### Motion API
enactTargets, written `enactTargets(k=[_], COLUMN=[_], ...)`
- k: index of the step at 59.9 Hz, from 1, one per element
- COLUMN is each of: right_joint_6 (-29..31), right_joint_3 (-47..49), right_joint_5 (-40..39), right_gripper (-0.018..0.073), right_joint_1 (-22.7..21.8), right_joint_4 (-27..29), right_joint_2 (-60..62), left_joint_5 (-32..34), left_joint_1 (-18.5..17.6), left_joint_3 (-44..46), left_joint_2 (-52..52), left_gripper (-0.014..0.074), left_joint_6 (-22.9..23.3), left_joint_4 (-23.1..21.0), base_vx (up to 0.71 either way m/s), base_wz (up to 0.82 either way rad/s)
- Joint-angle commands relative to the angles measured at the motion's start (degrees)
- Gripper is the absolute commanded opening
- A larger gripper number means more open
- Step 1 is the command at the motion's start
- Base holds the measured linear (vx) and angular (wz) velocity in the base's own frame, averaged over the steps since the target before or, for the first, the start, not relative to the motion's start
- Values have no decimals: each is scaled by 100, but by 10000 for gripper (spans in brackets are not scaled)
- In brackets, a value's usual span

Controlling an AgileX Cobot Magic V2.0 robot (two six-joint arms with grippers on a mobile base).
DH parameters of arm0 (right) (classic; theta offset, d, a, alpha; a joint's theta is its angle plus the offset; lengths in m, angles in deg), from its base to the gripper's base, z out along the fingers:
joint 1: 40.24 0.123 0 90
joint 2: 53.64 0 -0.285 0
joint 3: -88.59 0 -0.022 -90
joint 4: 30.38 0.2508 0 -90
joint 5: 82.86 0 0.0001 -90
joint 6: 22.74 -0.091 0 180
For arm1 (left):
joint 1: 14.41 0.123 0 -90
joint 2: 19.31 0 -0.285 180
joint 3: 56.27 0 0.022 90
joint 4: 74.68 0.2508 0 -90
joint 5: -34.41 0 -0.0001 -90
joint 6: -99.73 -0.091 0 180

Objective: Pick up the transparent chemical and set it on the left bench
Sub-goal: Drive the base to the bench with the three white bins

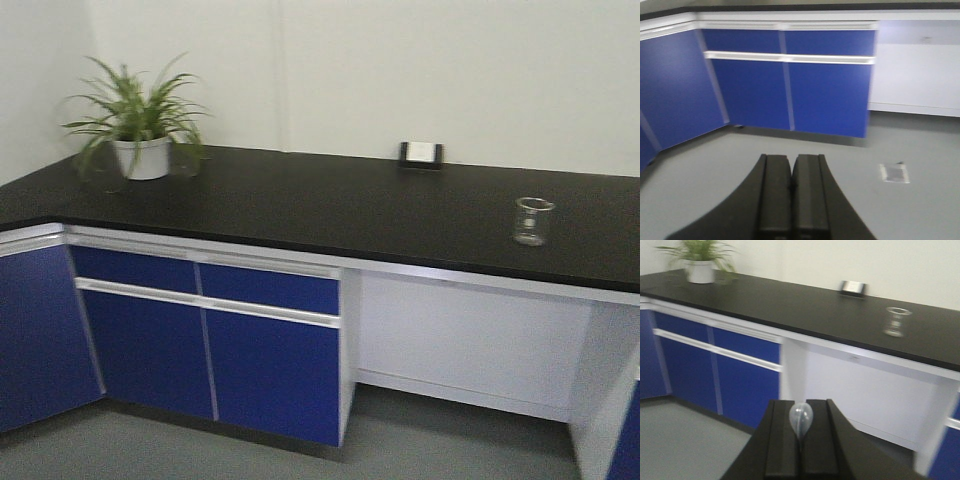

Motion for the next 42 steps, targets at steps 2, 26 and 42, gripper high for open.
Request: enactTargets(k=[2, 26, 42], right_joint_6=[19, 14, 14], right_joint_3=[159, 159, 159], right_joint_5=[-479, -479, -479], right_gripper=[-3, -3, -3], right_joint_1=[-22, -22, -22], right_joint_4=[-14, -14, -14], right_joint_2=[-37, -36, -36], left_joint_5=[449, 449, 449], left_joint_1=[-10, -10, -10], left_joint_3=[-93, -93, -93], left_joint_2=[-110, -110, -110], left_gripper=[-4, -4, -4], left_joint_6=[45, 45, 45], left_joint_4=[-4, -4, -4], base_vx=[-22, -18, -7], base_wz=[86, 87, 86])
